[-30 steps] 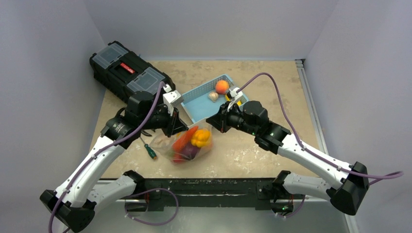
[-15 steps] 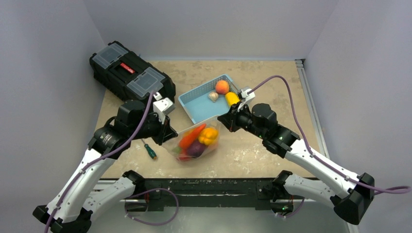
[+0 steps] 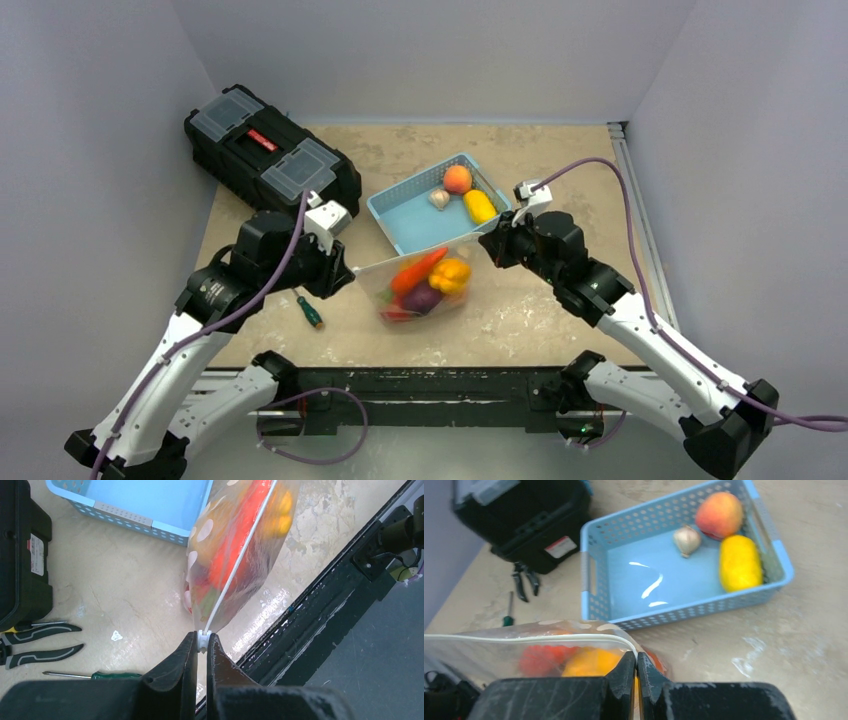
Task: Place the food in the zip-top bag and seal the zipper
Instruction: Zip the zipper food storage bag at the center of the board, then place the zipper food storage bag at the center of the board.
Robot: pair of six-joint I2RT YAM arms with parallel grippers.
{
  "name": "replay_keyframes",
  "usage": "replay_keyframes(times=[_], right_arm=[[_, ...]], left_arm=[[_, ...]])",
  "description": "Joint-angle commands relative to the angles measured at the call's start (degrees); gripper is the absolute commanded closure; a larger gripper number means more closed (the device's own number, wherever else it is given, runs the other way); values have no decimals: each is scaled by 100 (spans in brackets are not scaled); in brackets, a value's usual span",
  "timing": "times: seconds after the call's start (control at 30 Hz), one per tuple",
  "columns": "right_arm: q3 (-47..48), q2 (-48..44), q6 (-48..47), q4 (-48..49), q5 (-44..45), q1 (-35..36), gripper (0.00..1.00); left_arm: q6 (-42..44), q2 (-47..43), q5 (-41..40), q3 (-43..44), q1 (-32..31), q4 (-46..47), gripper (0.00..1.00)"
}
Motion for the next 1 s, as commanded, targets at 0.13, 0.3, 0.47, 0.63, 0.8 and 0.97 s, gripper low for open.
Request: replay_keyframes(times=[0.13, 0.3, 0.47, 0.63, 0.8, 0.97], right_arm=[[191, -363, 517, -939, 2077, -206, 100], [567, -109, 1837, -2435, 4202, -413, 100], [360, -7, 1630, -2097, 3750, -2143, 100], [-138, 311, 1222, -1267, 2560, -4453, 100], [-471, 441, 1215, -914, 2182, -5173, 97], [-219, 166, 642, -1144, 2520, -5172, 46]], left_arm=[[-504, -23, -1166, 504, 27, -13, 37], [-431, -191, -1099, 758, 22, 42, 31], [-403, -400, -861, 669, 24, 23, 31], [-482, -573, -693, 635, 23, -56, 31], [-578, -880, -556, 564, 23, -52, 30], [-644, -1082, -813, 640, 26, -35, 25]])
